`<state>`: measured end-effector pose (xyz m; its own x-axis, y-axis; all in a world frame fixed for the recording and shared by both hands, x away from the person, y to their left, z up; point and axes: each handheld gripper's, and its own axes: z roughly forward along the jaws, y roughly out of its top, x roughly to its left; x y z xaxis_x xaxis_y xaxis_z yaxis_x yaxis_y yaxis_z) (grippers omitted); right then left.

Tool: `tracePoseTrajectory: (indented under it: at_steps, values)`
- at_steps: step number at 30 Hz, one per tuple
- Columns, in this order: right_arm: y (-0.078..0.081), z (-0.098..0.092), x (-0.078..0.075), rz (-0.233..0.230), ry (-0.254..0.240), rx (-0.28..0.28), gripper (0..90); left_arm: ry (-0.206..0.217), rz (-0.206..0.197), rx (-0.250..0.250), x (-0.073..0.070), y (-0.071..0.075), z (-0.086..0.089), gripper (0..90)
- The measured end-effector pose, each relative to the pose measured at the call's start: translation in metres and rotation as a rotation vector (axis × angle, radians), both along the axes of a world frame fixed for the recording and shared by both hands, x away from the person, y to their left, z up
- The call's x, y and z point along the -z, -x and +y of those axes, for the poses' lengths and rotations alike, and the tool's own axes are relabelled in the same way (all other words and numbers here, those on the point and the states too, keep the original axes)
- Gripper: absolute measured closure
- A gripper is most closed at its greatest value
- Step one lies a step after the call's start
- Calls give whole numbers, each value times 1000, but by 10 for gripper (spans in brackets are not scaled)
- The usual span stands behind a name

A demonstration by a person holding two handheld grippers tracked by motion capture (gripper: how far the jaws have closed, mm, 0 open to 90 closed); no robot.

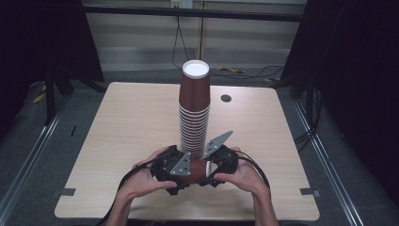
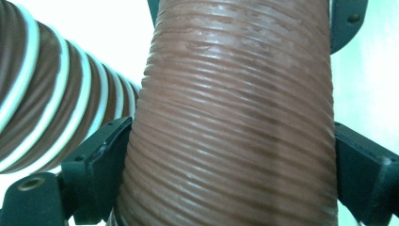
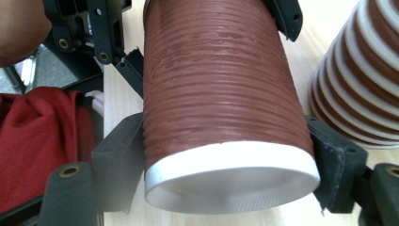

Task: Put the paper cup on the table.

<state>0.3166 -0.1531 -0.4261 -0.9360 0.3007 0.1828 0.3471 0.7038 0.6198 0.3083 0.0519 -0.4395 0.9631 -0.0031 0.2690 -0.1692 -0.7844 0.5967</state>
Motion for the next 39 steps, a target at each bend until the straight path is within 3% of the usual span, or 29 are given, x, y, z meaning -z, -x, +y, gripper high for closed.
tracePoseTrajectory:
  at_steps: [1, 6, 8, 9, 10, 11, 15, 16, 20, 23, 24, 25, 28, 37, 39]
  values:
    - [0, -1, -1, 7, 0, -1, 234, 25, 11, -3, 1, 1, 0, 100]
    - [-1, -3, -3, -6, -24, -3, 233, 34, -15, 27, -3, -2, 3, 96]
    - [0, -3, -5, -9, -22, 6, 233, 75, -14, 39, -3, -4, 5, 93]
    - [0, -3, -5, -9, -22, 6, 233, 75, -14, 39, -3, -4, 5, 90]
    - [0, -3, -5, -9, -18, 3, 234, 110, -17, 37, -4, -5, 6, 90]
    - [-1, -4, -5, -13, -15, 8, 234, 143, -2, 38, -5, -6, 6, 82]
    - [0, -6, -5, -9, -19, 9, 233, 149, 10, 43, -6, -6, 7, 84]
    - [-1, -6, -4, -9, -24, 11, 234, 179, 20, 40, -6, -8, 8, 86]
    - [-1, -7, -3, -10, -21, 12, 234, 228, 48, 36, -9, -8, 11, 100]
    - [-1, -9, -3, -6, -18, 24, 233, 241, 26, 23, -13, -5, 12, 122]
    - [-1, -10, -4, -12, -19, 34, 234, 275, 26, 15, -15, -4, 15, 157]
    - [-1, -10, -4, -12, -19, 34, 234, 275, 26, 15, -15, -4, 15, 171]
    - [-1, -13, -2, -12, -2, 59, 234, 352, 40, 0, -21, -3, 23, 160]
    - [1, -26, 1, -21, -58, 125, 234, 442, 97, -55, -18, -7, 39, 157]
    - [3, -29, 4, -26, -94, 134, 233, 471, 119, -74, -15, -7, 44, 158]
